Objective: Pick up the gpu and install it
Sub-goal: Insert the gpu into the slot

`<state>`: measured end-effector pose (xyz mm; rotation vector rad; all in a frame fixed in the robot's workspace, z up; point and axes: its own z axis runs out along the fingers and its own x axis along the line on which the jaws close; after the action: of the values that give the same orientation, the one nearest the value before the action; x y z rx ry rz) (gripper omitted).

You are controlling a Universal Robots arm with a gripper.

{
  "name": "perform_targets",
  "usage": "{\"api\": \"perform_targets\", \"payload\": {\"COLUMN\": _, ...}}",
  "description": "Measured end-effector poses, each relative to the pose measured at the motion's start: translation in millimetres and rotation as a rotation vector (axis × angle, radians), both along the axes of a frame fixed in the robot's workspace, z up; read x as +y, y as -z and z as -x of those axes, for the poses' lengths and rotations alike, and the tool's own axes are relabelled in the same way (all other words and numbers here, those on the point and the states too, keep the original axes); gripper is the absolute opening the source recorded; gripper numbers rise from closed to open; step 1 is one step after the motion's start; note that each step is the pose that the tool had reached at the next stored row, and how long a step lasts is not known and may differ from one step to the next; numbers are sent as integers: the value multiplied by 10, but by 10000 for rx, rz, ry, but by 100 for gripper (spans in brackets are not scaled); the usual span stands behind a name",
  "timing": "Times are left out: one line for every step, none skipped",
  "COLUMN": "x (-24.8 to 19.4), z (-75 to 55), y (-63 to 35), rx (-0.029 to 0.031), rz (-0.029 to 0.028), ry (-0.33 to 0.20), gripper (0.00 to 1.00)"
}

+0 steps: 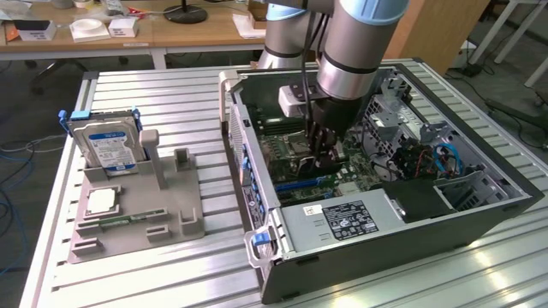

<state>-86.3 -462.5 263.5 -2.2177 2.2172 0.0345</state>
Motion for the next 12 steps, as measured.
{"api": "perform_targets", "payload": {"x": 0, "z": 0, "y": 18, "rx": 0, "rz": 0, "ry": 0, "gripper": 26}}
{"api": "perform_targets", "payload": {"x": 0, "z": 0, "y": 32, "rx": -1, "rz": -1, "ry": 0, "gripper": 26}}
{"api": "perform_targets", "payload": {"x": 0, "z": 0, "y": 41, "rx": 0, "rz": 0, "ry": 0, "gripper": 26}}
{"api": "perform_targets", "payload": {"x": 0, "z": 0, "y": 46, "rx": 0, "rz": 0, "ry": 0, "gripper": 26}}
{"api": "perform_targets", "payload": {"x": 0, "z": 0, "y": 45, "rx": 1, "rz": 2, "ry": 0, "gripper": 26}}
{"api": "perform_targets", "payload": {"x": 0, "z": 0, "y": 45, "rx": 1, "rz": 1, "ry": 0, "gripper": 26}}
{"api": "perform_targets", "payload": {"x": 0, "z": 0, "y": 46, "rx": 1, "rz": 1, "ry": 0, "gripper": 26}}
{"api": "perform_targets", "payload": {"x": 0, "z": 0, "y": 46, "rx": 0, "rz": 1, "ry": 0, "gripper": 26}}
{"api": "perform_targets", "payload": {"x": 0, "z": 0, "y": 47, "rx": 0, "rz": 0, "ry": 0, "gripper": 26}}
{"api": "perform_targets", "payload": {"x": 0, "z": 3, "y": 49, "rx": 0, "rz": -1, "ry": 2, "gripper": 26}}
{"api": "perform_targets", "payload": {"x": 0, "z": 6, "y": 53, "rx": -1, "rz": -3, "ry": 3, "gripper": 26}}
{"api": "perform_targets", "payload": {"x": 0, "z": 6, "y": 56, "rx": -2, "rz": -3, "ry": 0, "gripper": 26}}
